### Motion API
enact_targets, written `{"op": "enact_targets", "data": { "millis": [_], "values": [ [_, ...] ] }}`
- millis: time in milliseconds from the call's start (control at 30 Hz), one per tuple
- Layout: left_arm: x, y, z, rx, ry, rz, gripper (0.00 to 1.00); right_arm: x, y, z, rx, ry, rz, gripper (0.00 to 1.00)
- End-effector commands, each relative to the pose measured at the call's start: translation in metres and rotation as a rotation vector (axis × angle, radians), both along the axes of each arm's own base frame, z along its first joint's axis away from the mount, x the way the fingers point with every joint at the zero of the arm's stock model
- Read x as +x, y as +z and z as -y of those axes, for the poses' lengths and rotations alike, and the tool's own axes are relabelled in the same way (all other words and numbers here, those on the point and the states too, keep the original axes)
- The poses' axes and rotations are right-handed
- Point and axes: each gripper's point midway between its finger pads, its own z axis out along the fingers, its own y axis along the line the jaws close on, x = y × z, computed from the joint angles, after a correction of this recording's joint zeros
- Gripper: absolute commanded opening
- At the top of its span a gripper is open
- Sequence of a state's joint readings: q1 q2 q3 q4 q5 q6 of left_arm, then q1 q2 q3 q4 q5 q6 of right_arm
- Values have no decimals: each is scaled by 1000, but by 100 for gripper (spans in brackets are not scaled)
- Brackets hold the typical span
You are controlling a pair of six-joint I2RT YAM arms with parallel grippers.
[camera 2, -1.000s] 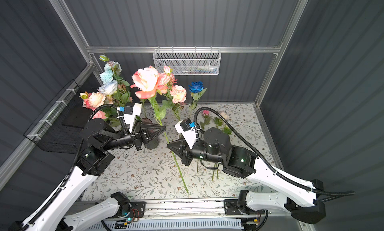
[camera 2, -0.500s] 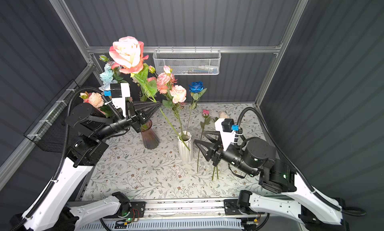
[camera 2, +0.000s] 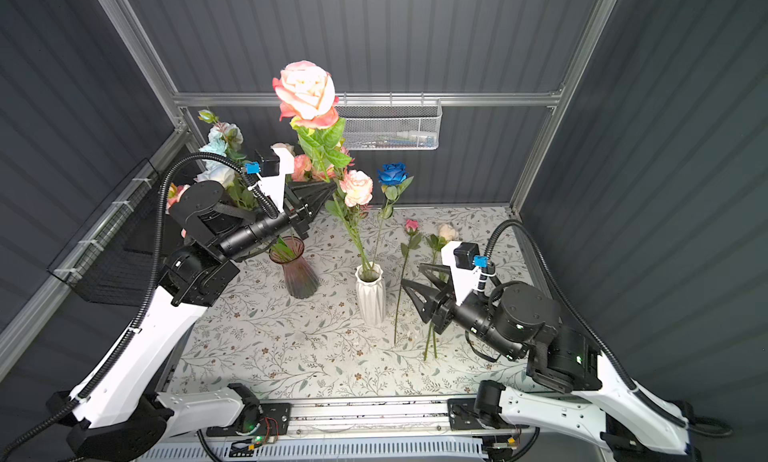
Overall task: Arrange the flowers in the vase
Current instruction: 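Lower the pink rose into the pink vase with the left gripper while the right withdraws, then lower the right gripper to the loose stems and close on a white rose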
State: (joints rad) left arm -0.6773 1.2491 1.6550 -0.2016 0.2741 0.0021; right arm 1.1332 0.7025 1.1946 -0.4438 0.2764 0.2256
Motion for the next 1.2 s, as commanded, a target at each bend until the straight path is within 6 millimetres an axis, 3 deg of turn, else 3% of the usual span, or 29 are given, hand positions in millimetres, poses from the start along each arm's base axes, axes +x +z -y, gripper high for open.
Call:
{"op": "enact_targets", "data": {
  "millis": [0,167,200,300,400,700,800,933,1067,1167],
  "values": [
    [6,-21,10,66,38,-6,0,3,-6,6,-21,-30,6,56],
    [16,-60,23,122,66,-85,0,5,-11,6,-27,-42,-2,57],
    [18,-66,23,125,72,-108,9,6,-12,5,-31,-44,-5,58],
    [19,-76,23,115,80,-143,52,6,-16,5,-37,-48,-12,61],
    [16,-72,18,81,85,-152,71,8,-20,3,-44,-53,-21,66],
    [-19,-17,-6,-136,23,-117,99,14,-43,5,-88,-94,-72,70],
    [-34,-6,-15,-194,-10,-110,100,16,-58,7,-110,-114,-104,73],
    [-43,-23,-23,-220,-25,-164,100,20,-83,7,-149,-141,-158,75],
    [-52,-52,-34,-249,-20,-234,100,26,-125,6,-198,-186,-233,76],
    [-53,-86,-41,-266,3,-309,100,36,-169,6,-234,-232,-324,75]
  ]
}}
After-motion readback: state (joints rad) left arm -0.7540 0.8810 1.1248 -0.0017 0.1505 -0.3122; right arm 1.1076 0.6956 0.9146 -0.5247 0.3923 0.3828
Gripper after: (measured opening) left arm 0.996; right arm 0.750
